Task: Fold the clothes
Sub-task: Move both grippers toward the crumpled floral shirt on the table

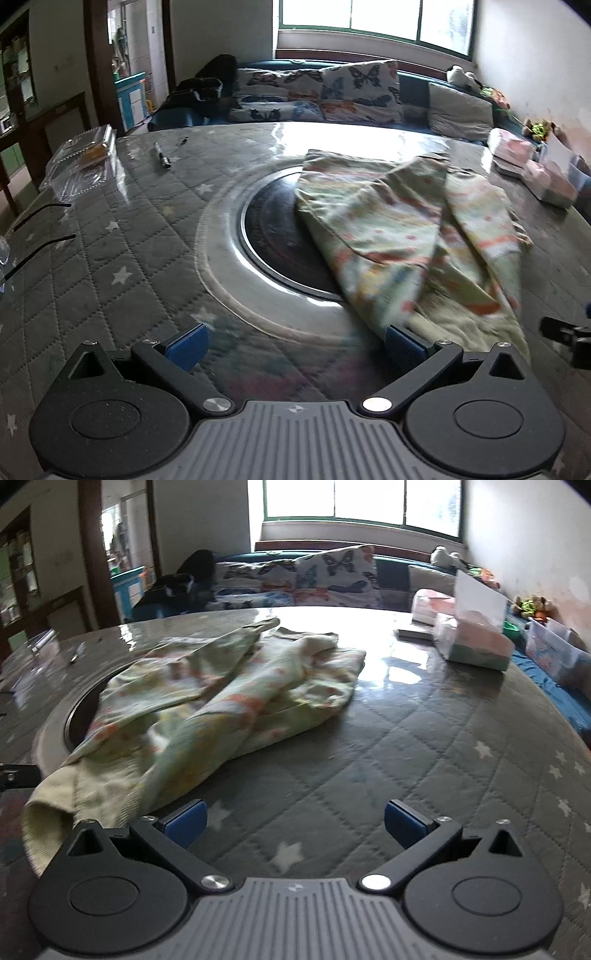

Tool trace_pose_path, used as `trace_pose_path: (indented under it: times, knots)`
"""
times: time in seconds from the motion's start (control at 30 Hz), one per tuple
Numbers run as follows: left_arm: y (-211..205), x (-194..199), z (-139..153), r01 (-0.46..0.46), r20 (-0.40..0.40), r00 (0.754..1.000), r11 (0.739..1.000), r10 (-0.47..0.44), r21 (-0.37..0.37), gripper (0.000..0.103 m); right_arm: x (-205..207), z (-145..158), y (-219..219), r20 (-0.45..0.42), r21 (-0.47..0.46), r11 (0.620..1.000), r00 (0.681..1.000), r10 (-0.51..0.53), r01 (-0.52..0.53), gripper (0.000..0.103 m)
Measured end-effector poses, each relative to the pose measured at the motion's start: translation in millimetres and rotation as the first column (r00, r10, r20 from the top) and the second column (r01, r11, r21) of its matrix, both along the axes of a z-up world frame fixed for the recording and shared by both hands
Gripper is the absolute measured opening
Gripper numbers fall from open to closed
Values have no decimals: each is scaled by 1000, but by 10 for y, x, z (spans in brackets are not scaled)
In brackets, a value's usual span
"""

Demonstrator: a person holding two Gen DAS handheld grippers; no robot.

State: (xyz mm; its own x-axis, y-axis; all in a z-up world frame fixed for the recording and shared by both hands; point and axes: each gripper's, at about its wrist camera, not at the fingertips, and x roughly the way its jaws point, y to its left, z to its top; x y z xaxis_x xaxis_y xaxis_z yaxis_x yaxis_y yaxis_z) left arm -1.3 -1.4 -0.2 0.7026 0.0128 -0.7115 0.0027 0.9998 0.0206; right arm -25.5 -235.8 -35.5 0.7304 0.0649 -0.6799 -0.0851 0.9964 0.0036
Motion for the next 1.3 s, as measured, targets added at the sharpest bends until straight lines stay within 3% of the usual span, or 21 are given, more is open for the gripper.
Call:
trace_pose_path:
  times: [0.3,0.8,1.3]
  knots:
    - [-156,-151,-24,53,-20,998,998,-52,44,103,-75,70,38,-16,-22,1000,1000,-16,16,103]
    - [-325,-284,-71,119,-48,992,989,-115,93,103,-221,117,88,-28,0,999,999,40,-40,103]
    - [-354,-357,-66,128,-51,991,986,-123,111,103,-276,134,120,-30,-3,999,998,51,-51,103]
